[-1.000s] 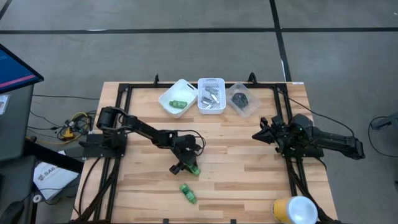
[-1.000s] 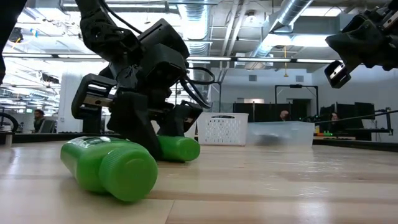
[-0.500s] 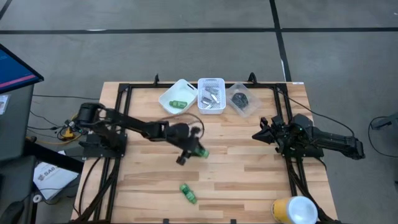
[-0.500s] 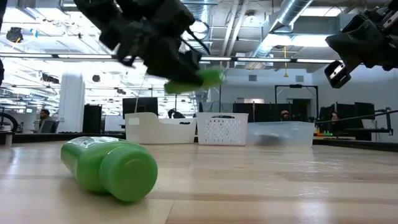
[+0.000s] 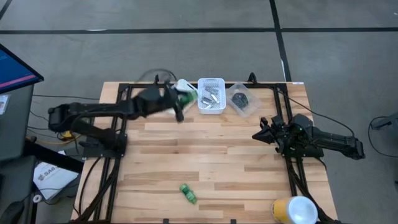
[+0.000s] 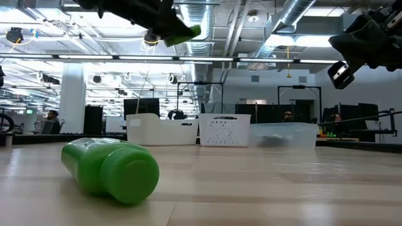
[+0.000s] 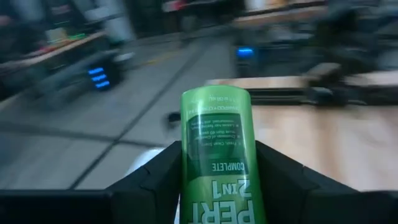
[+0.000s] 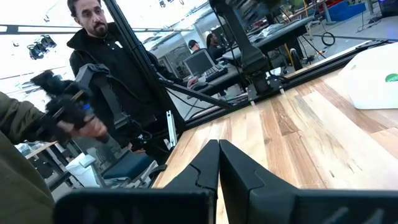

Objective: Pick & Place Travel size toiletries
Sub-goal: Put the green shampoo bottle into the left white bin

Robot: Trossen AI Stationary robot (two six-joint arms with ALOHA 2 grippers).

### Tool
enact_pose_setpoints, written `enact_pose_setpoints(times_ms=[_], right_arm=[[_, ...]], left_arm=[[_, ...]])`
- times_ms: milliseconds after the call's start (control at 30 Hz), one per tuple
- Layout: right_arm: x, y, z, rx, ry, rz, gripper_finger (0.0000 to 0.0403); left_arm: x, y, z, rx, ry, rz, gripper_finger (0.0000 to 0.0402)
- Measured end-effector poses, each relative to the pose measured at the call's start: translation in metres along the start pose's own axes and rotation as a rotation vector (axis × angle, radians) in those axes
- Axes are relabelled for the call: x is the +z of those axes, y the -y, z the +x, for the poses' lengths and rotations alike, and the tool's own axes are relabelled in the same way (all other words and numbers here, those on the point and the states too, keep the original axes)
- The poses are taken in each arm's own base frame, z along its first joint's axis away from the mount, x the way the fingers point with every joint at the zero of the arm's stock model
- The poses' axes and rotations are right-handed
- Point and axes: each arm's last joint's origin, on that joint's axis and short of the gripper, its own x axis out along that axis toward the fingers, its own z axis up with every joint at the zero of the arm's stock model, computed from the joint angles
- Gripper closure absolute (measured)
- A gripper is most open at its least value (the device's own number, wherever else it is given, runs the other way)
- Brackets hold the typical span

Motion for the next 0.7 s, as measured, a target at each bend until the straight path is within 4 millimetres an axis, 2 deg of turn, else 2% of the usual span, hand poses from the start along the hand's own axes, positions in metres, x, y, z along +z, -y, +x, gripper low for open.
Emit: enact_pose_setpoints(times_ms=[167,367,500,700], right_arm=[[0.000,0.000,0.000,0.000,0.000,0.000,0.0398],[0.000,0.000,0.000,0.000,0.000,0.000,0.0398],[0.000,0.000,0.000,0.000,0.000,0.000,0.0398],[0.000,0.000,0.000,0.000,0.000,0.000,0.0398]], left_arm=[[-0.002,-0.045,-0.003,0.200,-0.008,-0.067,0.0231],[-0.027,-0.080,0.012,0.324,-0.102,-0.133,0.0234],[-0.050,-0.092,0.027,0.338,-0.183,-0.149,0.0231],[-0.092,-0.093,0.056,0.318,-0.328,-0.190,0.0233]])
